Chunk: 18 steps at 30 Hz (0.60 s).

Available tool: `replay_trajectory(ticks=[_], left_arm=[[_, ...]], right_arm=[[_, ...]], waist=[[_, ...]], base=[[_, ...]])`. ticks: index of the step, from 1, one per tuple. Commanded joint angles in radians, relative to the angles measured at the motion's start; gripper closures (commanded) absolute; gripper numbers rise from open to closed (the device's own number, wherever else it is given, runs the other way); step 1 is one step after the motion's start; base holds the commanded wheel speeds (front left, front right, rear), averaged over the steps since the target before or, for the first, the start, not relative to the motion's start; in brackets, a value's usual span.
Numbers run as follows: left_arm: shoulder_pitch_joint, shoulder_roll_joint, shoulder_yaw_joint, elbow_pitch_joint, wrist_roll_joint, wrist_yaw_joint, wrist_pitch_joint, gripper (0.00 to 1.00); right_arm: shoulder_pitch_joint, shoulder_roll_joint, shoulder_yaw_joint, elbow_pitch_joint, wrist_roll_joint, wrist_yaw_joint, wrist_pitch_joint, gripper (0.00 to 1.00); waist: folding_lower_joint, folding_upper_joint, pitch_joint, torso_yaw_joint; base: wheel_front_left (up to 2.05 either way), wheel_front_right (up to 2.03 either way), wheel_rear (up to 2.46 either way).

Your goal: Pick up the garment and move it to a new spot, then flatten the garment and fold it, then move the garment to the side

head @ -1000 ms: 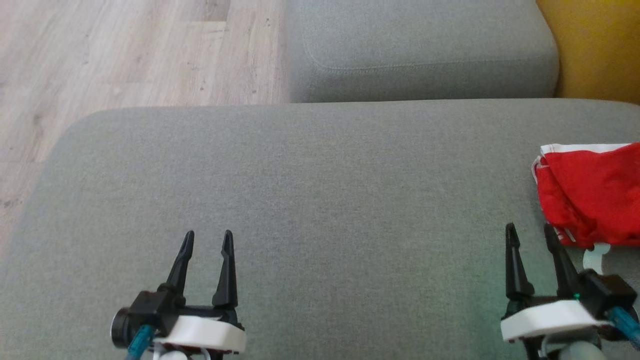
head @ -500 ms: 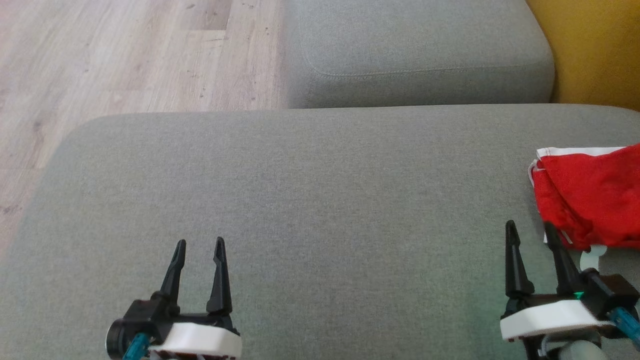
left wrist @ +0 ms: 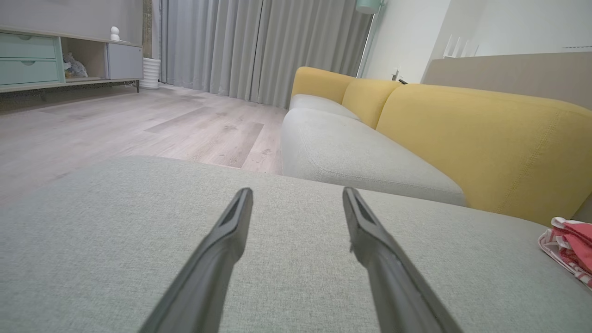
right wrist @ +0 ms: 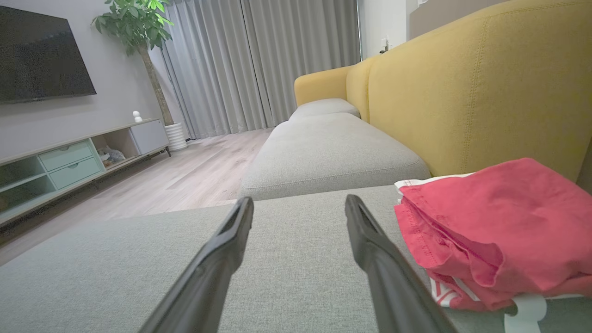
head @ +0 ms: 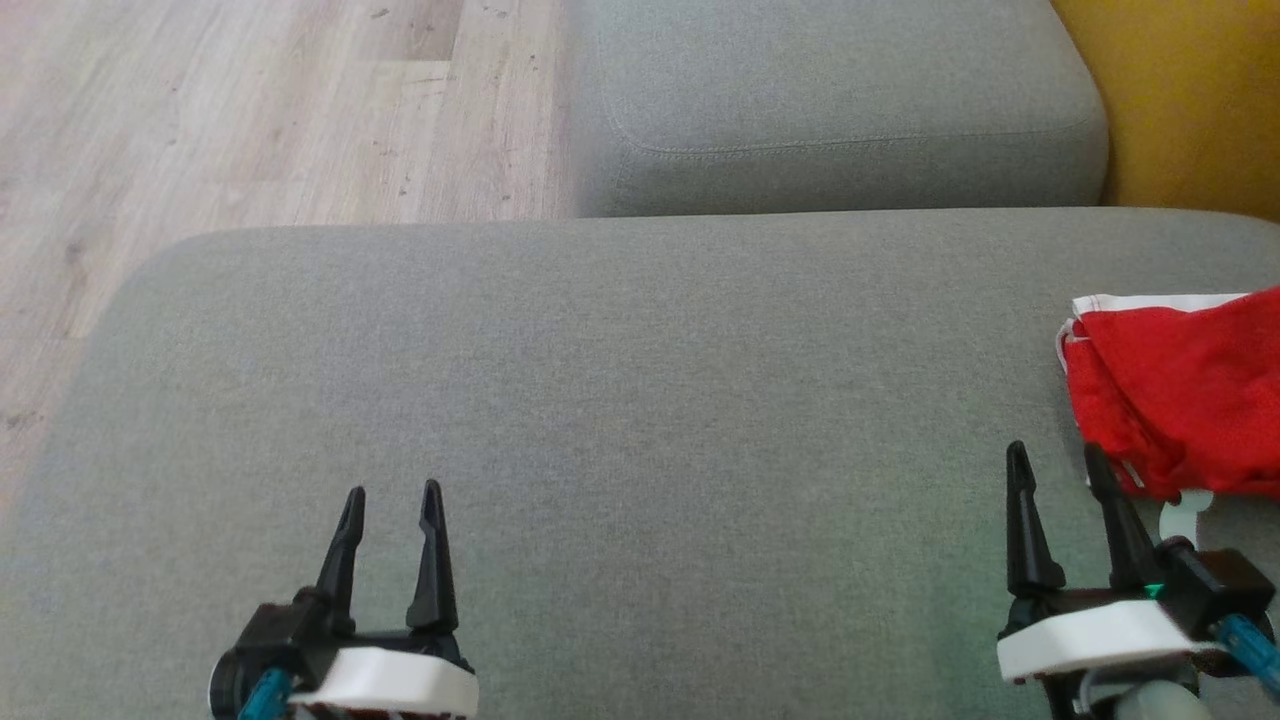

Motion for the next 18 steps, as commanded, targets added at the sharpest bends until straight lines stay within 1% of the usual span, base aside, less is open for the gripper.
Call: replay_trajectory(ticks=[1,7,11,18], left_arm=[[-0.035,0.001,0.037,-0.030,0.004,0.009,-0.010,0.00],[-0.038,0.001,0.036,-0.038,0.011,0.008,-0.010,0.00],[-0.034,0.001,0.036,-0.037,-0.003,0.008,-0.010,0.00],[-0.033,0.001,0.026,-0.018,-0.089,0.001,-0.010,0.00]], right_arm=[[-0.026,-0.005,0.023,-0.033,-0.005,-0.001,-0.012,0.00],[-0.025,-0.005,0.026,-0.035,-0.010,-0.001,-0.012,0.00],[-0.028,-0.005,0.029,-0.041,-0.004,-0.001,-0.012,0.00],[-0.028,-0.005,0.037,-0.042,0.003,-0.001,-0.012,0.00]], waist=[[0.0000,-0.0001,0.000,0.001],[0.0000,-0.0001,0.001,0.002],[0.0000,-0.0001,0.002,0.002],[0.0000,-0.0001,0.004,-0.001]], base=[[0.00,0.00,0.00],[0.00,0.00,0.00],[0.00,0.00,0.00],[0.00,0.00,0.00]])
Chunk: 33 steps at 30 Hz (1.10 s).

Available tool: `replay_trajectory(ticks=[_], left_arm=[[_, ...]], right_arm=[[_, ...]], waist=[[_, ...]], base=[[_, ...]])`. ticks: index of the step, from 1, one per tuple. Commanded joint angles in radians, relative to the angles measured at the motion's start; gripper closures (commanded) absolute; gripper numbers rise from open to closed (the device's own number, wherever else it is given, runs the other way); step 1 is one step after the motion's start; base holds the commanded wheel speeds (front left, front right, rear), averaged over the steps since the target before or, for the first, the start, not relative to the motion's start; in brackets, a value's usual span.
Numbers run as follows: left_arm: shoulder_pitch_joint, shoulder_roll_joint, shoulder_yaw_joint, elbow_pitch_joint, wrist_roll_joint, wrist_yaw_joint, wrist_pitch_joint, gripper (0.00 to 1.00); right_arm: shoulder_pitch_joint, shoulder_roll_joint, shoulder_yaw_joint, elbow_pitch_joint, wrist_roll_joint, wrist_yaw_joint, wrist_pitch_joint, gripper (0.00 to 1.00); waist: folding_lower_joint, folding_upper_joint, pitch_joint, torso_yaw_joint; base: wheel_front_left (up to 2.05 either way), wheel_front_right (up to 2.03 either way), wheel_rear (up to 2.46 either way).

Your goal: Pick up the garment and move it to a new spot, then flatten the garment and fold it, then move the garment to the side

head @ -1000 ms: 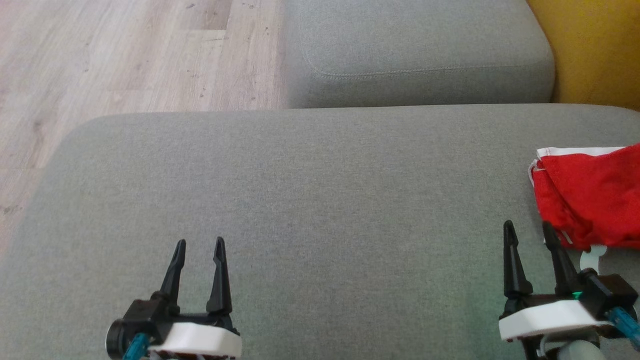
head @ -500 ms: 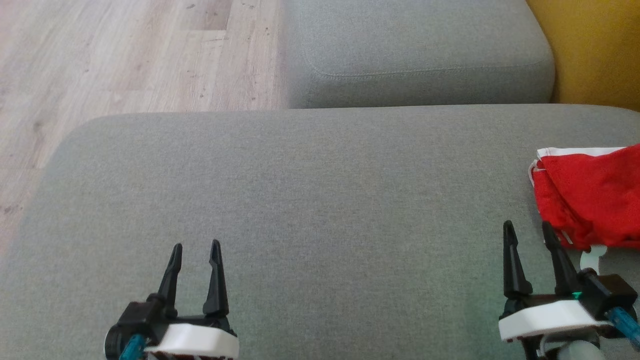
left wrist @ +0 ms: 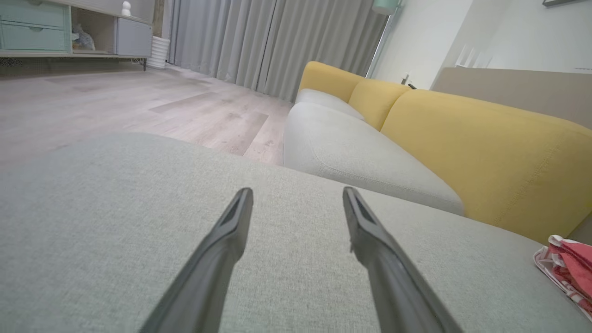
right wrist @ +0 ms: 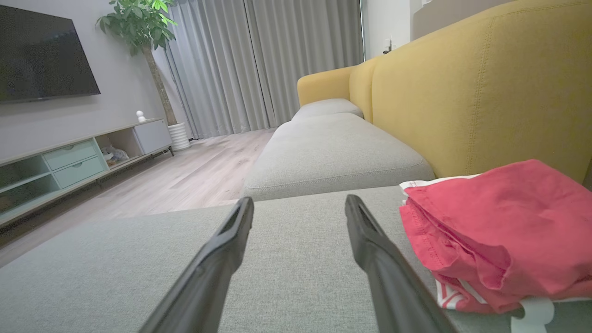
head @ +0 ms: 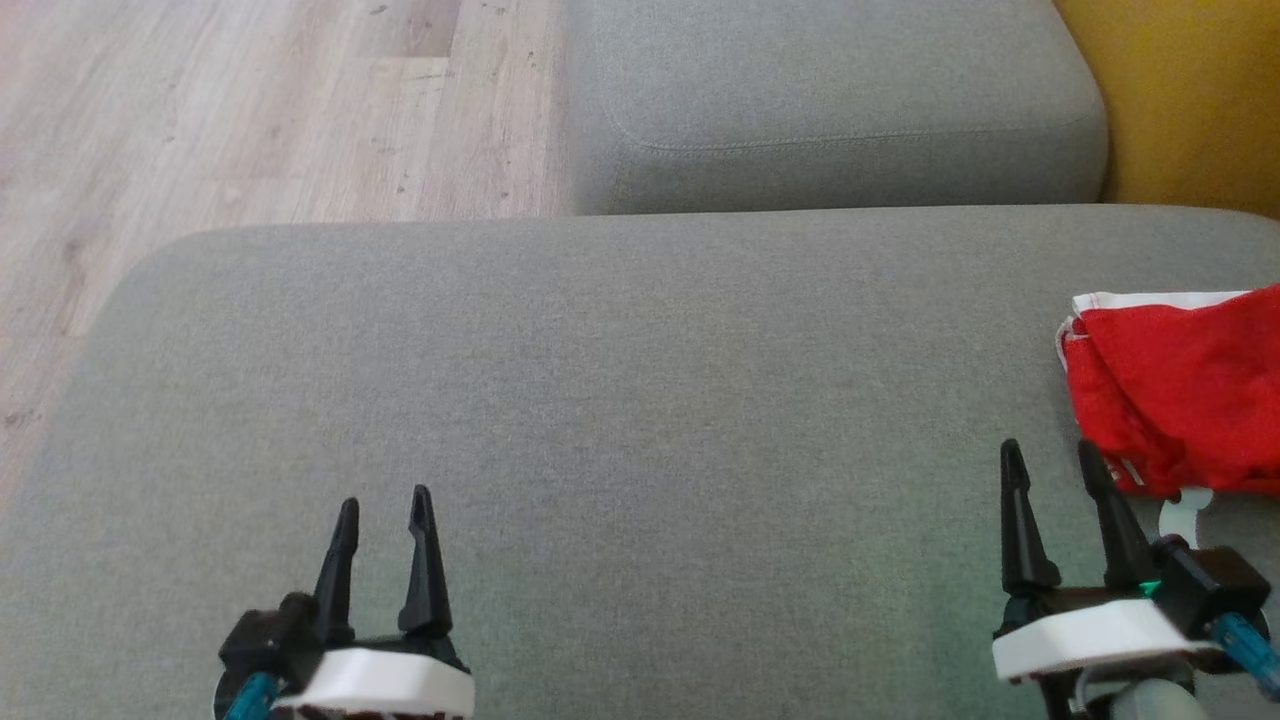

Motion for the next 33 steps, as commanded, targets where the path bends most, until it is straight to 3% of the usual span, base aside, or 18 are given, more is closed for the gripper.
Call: replay_trajectory(ticks=[1,2,5,33], left_arm=[[-0.035,0.001,0.023,-0.020,-0.013,0.000,-0.010,0.00],[0.000,0.000,-0.002,0.011,-0.015,0.000,0.000,1.00],[0.018,0.000,0.000,0.060,-0.022,-0.001,0.007,1.00],[-0.011,0.000,0.069,0.039,-0.279,-0.029,0.085,1.00]], right_arm=[[-0.027,-0.005,0.026,-0.033,0.005,-0.001,-0.012,0.00],[0.000,0.000,0.000,0.001,0.001,0.000,0.000,1.00],[0.010,0.001,0.000,0.054,0.009,0.000,0.005,1.00],[-0.028,-0.001,-0.023,0.050,0.315,0.000,0.083,1.00]], waist=[[0.0000,0.0000,0.001,0.000],[0.0000,0.0000,0.001,0.000],[0.0000,0.0000,0.001,-0.001],[0.0000,0.0000,0.012,-0.018]], base=[[0.00,0.00,0.00],[0.00,0.00,0.00],[0.00,0.00,0.00],[0.00,0.00,0.00]])
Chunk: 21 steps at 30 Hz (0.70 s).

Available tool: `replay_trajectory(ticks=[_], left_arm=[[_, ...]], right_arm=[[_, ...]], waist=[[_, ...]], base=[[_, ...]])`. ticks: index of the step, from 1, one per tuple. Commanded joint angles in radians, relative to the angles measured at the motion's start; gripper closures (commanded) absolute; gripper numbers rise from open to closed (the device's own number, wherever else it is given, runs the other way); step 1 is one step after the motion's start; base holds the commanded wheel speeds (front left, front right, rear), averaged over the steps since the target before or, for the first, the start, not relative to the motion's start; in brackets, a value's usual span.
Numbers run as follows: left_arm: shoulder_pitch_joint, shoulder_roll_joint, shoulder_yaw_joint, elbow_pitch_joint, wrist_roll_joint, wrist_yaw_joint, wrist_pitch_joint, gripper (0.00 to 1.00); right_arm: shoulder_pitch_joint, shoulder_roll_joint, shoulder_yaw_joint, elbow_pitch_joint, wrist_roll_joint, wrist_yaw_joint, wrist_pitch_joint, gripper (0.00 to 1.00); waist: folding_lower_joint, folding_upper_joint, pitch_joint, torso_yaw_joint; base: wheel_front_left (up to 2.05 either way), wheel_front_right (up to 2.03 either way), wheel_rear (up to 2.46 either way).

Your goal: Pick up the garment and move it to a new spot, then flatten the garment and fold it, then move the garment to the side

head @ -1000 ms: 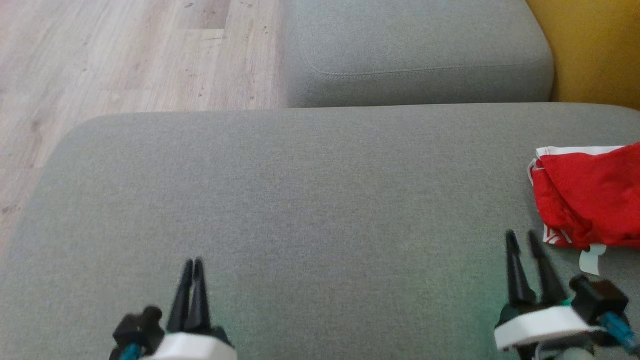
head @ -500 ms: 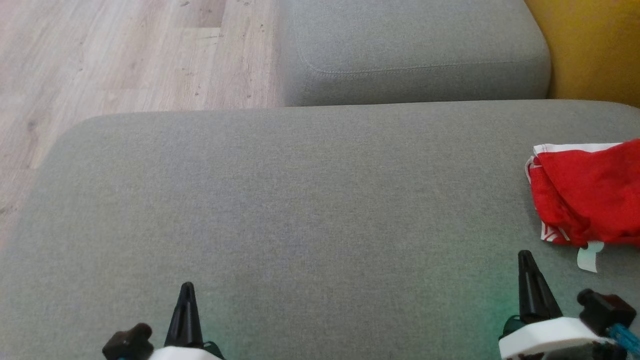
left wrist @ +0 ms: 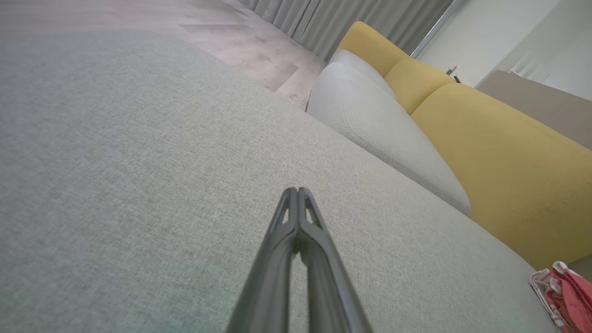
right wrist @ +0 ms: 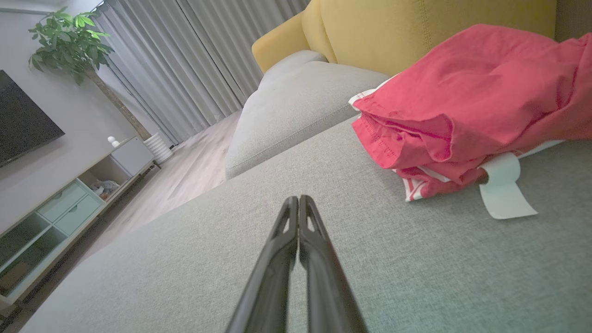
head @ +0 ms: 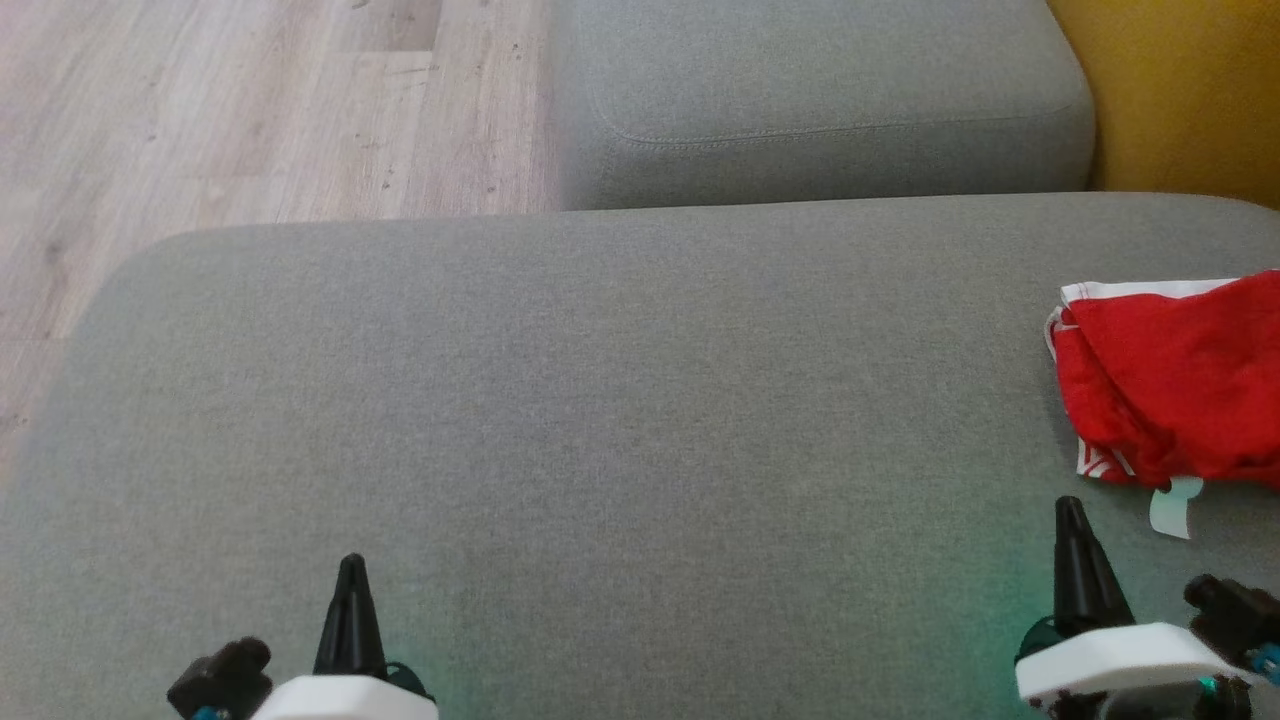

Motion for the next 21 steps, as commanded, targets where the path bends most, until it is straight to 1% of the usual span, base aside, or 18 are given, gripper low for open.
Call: replay_trajectory(ticks=[1,21], left_arm=[[-0.050,0.000,0.023,-0.033,-0.016,-0.003,0.003,1.00],[-0.072,0.001,0.074,-0.050,-0.207,-0.024,0.060,1.00]], right_arm=[[-0.057,-0.002,-0.002,-0.036,0.023,0.000,0.004,1.00],[-0.085,-0.004,-0.019,-0.039,0.249,0.000,0.061,1.00]], waist=[[0.0000,0.0000,0.000,0.000],[0.0000,0.0000,0.009,-0.013]], base=[[0.00,0.00,0.00],[0.00,0.00,0.00]])
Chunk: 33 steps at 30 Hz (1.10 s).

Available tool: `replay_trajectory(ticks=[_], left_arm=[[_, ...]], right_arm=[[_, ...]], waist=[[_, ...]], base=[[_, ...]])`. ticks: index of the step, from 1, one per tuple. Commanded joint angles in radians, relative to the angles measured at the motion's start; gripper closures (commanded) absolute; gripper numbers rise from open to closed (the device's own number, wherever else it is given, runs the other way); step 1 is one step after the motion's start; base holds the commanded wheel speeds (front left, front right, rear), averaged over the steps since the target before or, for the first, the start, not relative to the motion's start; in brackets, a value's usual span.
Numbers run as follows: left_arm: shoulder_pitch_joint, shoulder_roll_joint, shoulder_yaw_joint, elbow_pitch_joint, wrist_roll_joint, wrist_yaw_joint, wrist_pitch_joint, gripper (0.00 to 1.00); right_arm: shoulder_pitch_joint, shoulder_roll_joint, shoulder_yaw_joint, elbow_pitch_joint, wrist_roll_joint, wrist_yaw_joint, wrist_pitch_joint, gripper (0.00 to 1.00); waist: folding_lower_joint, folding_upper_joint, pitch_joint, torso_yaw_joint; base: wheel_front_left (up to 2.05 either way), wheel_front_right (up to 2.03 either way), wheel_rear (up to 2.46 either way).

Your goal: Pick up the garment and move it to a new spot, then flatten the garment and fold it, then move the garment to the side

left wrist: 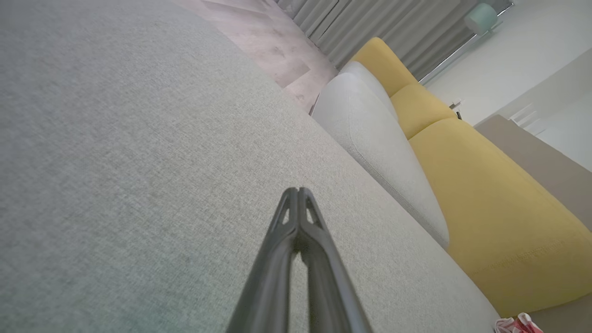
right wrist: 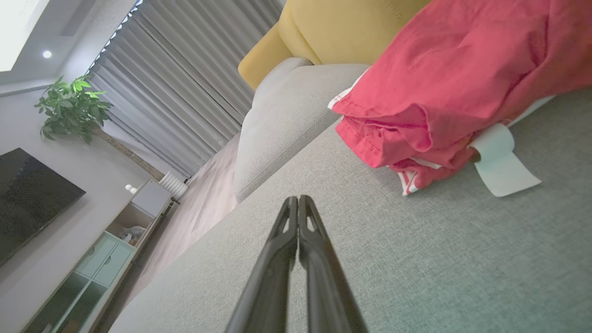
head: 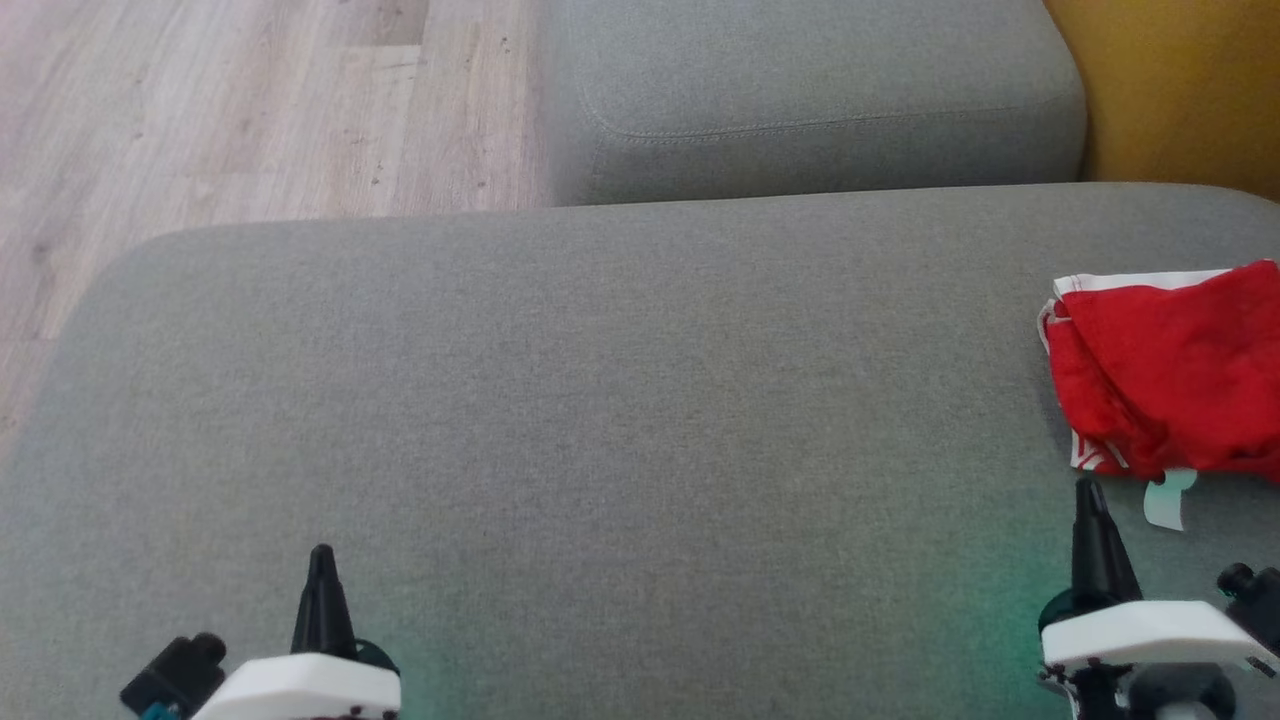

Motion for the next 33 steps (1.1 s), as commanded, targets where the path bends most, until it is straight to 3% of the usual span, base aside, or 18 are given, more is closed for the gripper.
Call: replay_trajectory(ticks=[1,33], left_arm=[[-0.052,0.001,0.027,-0.036,-0.027,-0.008,0.010,1.00],[-0.085,0.001,0.106,-0.062,-0.323,-0.040,0.100,1.00]], right_arm=[[-0.051,-0.004,-0.001,-0.037,0.034,0.000,0.009,1.00],[-0.094,-0.005,-0.028,-0.042,0.384,0.000,0.099,1.00]], waist=[[-0.0001,0.0000,0.001,-0.001],[-0.0001,0.0000,0.014,-0.021]], base=[[0.00,0.00,0.00],[0.00,0.00,0.00]])
